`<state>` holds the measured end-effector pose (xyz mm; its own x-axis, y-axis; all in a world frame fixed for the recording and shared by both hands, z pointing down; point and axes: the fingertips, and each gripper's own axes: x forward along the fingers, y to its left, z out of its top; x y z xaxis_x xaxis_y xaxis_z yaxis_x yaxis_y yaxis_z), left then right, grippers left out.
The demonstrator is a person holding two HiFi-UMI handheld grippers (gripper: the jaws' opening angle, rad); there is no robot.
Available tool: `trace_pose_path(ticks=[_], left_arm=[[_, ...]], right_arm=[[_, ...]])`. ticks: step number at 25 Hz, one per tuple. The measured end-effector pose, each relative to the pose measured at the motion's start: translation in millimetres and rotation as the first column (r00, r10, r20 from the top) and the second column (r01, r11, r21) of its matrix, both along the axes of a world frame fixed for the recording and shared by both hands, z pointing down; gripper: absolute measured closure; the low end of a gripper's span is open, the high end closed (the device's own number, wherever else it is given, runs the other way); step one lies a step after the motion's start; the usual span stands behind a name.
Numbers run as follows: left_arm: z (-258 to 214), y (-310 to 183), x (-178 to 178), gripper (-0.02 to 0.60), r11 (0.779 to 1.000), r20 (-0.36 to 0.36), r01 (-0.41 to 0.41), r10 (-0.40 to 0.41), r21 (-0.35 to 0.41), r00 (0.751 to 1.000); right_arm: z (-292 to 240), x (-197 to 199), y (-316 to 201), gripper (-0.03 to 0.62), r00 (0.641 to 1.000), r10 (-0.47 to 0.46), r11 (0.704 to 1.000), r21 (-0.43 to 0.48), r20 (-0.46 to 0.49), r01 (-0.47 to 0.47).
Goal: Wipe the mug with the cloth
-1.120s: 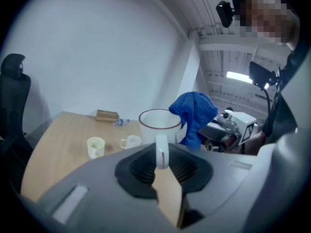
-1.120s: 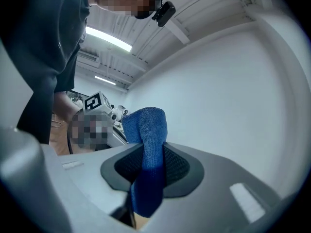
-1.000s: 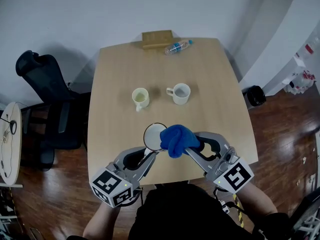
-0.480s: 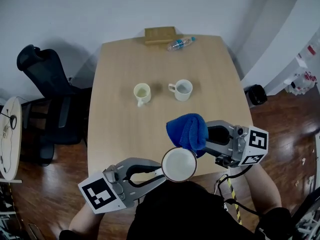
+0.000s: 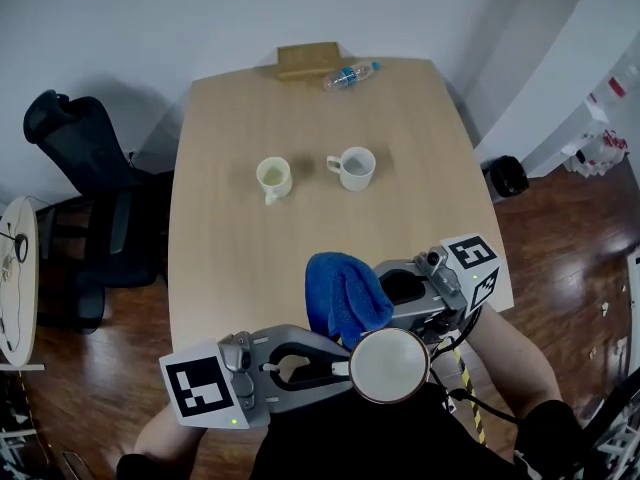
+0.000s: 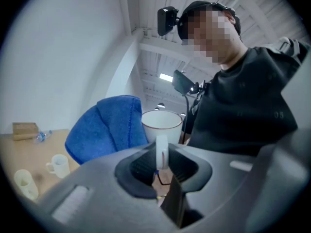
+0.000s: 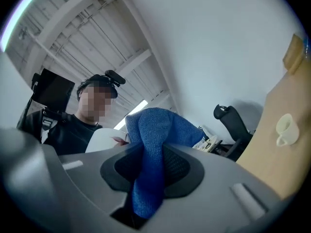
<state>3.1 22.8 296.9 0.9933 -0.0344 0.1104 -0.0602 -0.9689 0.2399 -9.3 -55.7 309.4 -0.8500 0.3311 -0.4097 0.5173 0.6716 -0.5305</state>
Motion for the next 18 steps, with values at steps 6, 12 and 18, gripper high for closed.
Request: trace_pose_path(ticks=[6,12,18], left_arm=[[2.0,-7.7,-5.6,0.517,0.996,-0.025,0.077,-0.078,-0.037,0.997],[17.5,-76.2,-61.9,0.515,0.856,-0.06,0.501,-0.511,-0.128,0.858],[37.1,-119.3,-103.2,0.517,0.643,-0.013,0.738,-0.756,-0.203,0.655]], right_arm=[[8.1,2.7,-21.8,0.491,0.992,0.13,0.991,-0.043,-0.005,-0.13],[7.4,65.1,-104.5,0.491,0.684,0.713,0.701,0.168,-0.155,-0.693],[-26.0,52.2,-75.6,0.491,0.433,0.901,0.344,0.64,-0.019,-0.687]])
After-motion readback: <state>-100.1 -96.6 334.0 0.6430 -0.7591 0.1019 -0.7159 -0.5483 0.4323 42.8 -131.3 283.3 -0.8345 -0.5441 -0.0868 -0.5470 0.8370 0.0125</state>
